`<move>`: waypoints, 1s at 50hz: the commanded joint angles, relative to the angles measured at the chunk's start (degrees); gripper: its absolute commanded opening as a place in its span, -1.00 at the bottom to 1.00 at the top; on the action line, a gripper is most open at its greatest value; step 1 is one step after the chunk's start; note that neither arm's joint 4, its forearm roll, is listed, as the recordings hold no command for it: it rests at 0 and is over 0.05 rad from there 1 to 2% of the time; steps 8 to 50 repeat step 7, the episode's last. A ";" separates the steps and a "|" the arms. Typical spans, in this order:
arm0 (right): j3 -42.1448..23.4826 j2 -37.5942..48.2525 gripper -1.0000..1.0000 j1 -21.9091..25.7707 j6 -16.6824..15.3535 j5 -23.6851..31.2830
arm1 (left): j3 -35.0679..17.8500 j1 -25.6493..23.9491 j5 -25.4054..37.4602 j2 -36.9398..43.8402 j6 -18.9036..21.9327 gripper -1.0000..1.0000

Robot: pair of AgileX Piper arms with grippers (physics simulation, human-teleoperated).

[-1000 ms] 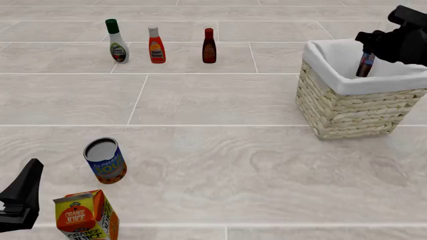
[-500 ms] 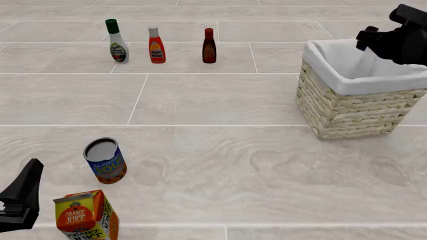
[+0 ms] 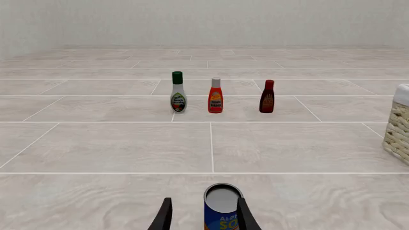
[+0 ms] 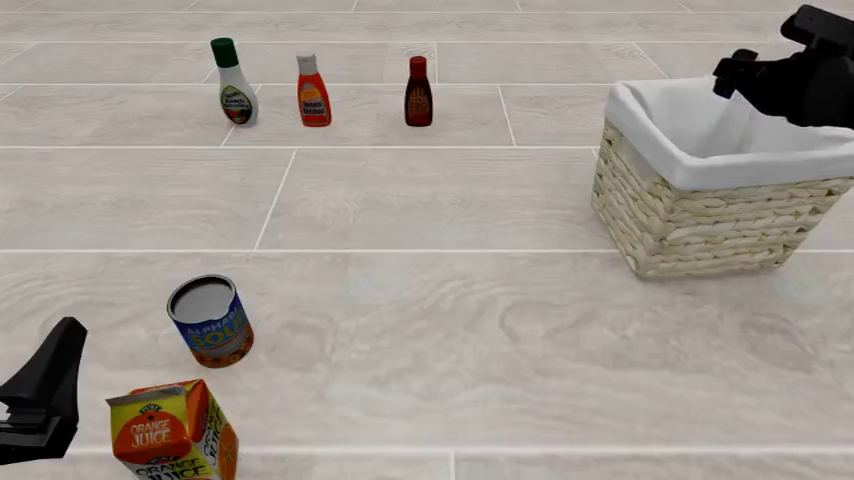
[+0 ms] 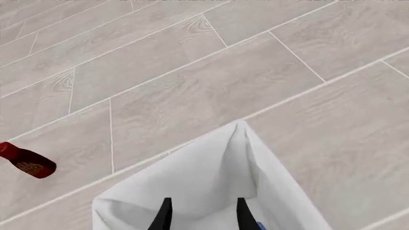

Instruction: Pick the chocolate pudding and place it in the basket.

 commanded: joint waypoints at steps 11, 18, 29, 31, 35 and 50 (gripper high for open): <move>-0.34 -0.58 1.00 0.22 0.13 0.27 | 0.00 0.00 0.00 0.00 0.00 1.00; -0.34 -0.58 1.00 0.22 0.13 0.27 | 0.00 0.00 0.00 0.00 0.00 1.00; -0.34 -0.58 1.00 0.22 0.13 0.27 | 0.00 0.00 0.00 0.00 0.00 1.00; -0.34 -0.58 1.00 0.22 0.13 0.27 | 0.00 0.00 0.00 0.00 0.00 1.00; -0.34 -0.58 1.00 0.22 0.13 0.27 | 0.00 0.00 0.00 0.00 0.00 1.00; -0.34 -0.58 1.00 0.22 0.13 0.27 | 0.00 0.00 0.00 0.00 0.00 1.00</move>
